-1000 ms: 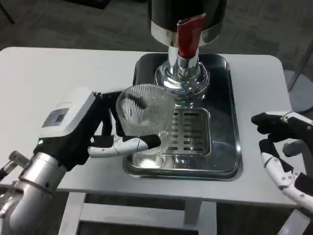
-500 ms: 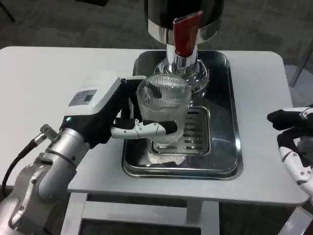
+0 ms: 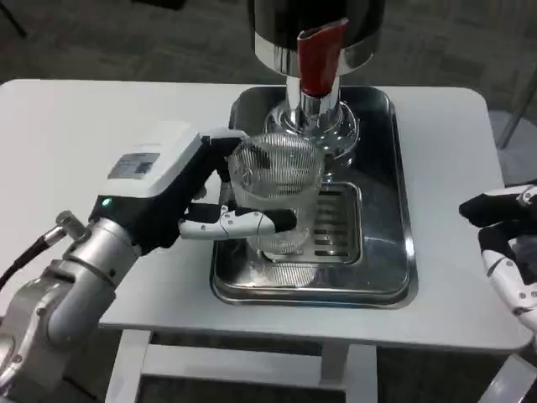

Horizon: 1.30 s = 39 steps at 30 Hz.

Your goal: Grasp the cup under the faucet to collect the drink, then remove the cup.

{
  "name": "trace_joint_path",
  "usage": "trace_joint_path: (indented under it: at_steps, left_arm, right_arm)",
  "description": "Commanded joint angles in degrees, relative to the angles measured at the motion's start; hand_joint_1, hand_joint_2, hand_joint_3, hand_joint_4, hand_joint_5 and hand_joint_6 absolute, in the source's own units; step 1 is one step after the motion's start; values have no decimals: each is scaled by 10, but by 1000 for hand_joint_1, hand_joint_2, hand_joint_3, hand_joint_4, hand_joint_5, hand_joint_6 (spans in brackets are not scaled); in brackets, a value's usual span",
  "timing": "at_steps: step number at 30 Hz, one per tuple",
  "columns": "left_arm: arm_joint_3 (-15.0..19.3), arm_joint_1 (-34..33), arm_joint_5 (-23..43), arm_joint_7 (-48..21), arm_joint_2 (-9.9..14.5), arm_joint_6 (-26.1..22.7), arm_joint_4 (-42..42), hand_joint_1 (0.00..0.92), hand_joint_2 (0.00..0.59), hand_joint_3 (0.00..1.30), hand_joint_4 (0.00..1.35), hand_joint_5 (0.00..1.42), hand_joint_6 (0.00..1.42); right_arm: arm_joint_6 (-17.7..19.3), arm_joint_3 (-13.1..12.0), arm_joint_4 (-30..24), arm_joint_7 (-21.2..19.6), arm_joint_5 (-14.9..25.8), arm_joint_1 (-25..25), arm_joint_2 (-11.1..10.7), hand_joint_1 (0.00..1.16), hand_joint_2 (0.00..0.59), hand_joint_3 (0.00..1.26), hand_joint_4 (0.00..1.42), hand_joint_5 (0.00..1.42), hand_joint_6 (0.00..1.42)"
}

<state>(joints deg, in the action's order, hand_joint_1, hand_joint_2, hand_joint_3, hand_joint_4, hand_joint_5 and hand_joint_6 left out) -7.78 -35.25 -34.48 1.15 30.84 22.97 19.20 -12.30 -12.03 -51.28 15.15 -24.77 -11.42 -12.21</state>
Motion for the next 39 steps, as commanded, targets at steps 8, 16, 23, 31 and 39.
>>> trace_joint_path:
  at_steps: [8, 16, 23, 31, 39]
  left_arm:
    - [-2, 2, -6, -1, 15, -17, -21, 120, 55, 263, 101, 249, 482]
    - [-20, -18, -17, 3, 8, -25, 3, 124, 65, 238, 77, 231, 460]
    - [-39, -41, -25, 17, -8, -19, 35, 106, 106, 188, 76, 254, 518]
    - [-46, -48, -13, 21, -16, 1, 35, 102, 114, 135, 76, 270, 545]
    - [-31, -38, 3, 16, -5, 12, -6, 95, 107, 76, 54, 272, 528]
  right_arm:
    - [5, 7, -3, -8, 7, 2, -4, 641, 499, 532, 450, 491, 592]
    - [4, 5, 3, -9, 10, 4, -7, 647, 498, 555, 463, 498, 600]
    - [2, 5, 11, -5, 15, 9, -16, 650, 498, 592, 478, 514, 601]
    - [2, 4, 16, -8, 22, 8, -23, 651, 498, 603, 480, 515, 601]
    - [3, 10, 16, -11, 19, 7, -21, 651, 498, 612, 495, 515, 601]
